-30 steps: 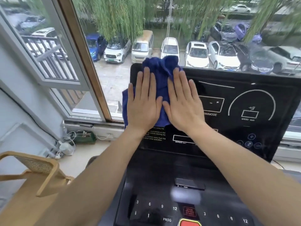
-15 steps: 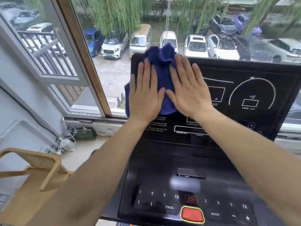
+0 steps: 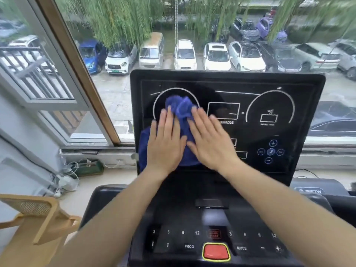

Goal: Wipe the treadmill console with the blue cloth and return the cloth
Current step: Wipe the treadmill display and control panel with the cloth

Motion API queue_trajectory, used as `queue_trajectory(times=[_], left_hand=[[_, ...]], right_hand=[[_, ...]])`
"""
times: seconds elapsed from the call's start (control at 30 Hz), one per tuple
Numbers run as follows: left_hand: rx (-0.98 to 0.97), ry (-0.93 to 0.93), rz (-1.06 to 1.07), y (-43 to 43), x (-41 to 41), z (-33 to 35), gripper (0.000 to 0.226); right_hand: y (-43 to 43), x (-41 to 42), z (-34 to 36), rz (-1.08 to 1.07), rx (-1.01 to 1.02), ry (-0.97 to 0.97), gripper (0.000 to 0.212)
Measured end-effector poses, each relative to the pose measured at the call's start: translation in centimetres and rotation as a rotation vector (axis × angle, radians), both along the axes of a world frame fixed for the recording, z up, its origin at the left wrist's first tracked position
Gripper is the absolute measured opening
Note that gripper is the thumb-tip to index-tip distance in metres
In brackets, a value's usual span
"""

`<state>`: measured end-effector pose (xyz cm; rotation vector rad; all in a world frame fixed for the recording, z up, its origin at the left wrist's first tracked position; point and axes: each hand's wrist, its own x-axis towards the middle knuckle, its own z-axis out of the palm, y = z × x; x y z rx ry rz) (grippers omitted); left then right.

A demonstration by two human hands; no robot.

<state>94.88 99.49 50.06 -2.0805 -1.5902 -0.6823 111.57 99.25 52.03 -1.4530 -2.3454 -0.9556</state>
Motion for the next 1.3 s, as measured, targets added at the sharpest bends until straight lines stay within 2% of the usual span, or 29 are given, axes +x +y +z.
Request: queue_trajectory(times=[0.1, 0.2, 0.3, 0.4, 0.5, 0.6, 0.73, 0.83, 0.9, 1.0, 1.1, 1.2, 1.3], left_hand=[[0.059, -0.027, 0.053, 3.4, 0.8, 5.7, 0.071], [0.092, -0.002, 0.027, 3.9, 2.3, 6.5, 0.073], [0.077, 0.093, -0.086, 1.9, 3.8, 2.5, 0.075], [0.005, 0.197, -0.175, -2.1, 3.1, -3.8, 0.076], [-0.024, 0.238, -0.156, -4.3, 0.7, -6.7, 0.066], [0.014, 0.133, -0.061, -1.7, 0.1, -2.9, 0.065], [0.086, -0.007, 0.015, 2.6, 2.2, 4.1, 0.067], [0.089, -0.020, -0.017, 2.5, 3.9, 3.9, 0.071], [0.061, 0.062, -0.098, 0.9, 4.4, 0.9, 0.073], [-0.021, 0.144, -0.159, -2.9, 3.2, -4.6, 0.074], [-0.072, 0.086, -0.101, -5.0, 1.5, -7.2, 0.072], [-0.064, 0.001, 0.006, -3.6, 1.8, -4.6, 0.070], [0.000, -0.046, 0.060, 0.2, 4.0, 1.1, 0.067]], right_hand=[[3.1, 0.7, 5.0, -0.078, 0.065, 0.106, 0.075], [2.9, 2.0, 4.8, -0.132, 0.042, 0.155, 0.074], [0.1, 3.4, 0.1, -0.142, -0.036, 0.185, 0.073], [-3.9, 3.7, -5.6, -0.098, -0.135, 0.114, 0.071], [-4.7, 2.6, -7.1, 0.005, -0.132, 0.037, 0.072], [-1.1, 1.5, -3.0, 0.051, -0.036, 0.050, 0.073], [2.9, 2.6, 2.8, -0.064, 0.060, 0.146, 0.077], [2.0, 3.9, 1.8, -0.132, 0.027, 0.275, 0.078], [-0.2, 4.2, -1.1, -0.160, -0.038, 0.332, 0.078], [-4.3, 4.1, -6.3, -0.111, -0.133, 0.215, 0.073], [-5.4, 3.0, -7.8, 0.004, -0.141, 0.028, 0.072], [-2.9, 1.9, -4.3, 0.037, -0.087, -0.053, 0.072], [0.3, 3.4, 0.9, -0.080, 0.017, 0.033, 0.075]])
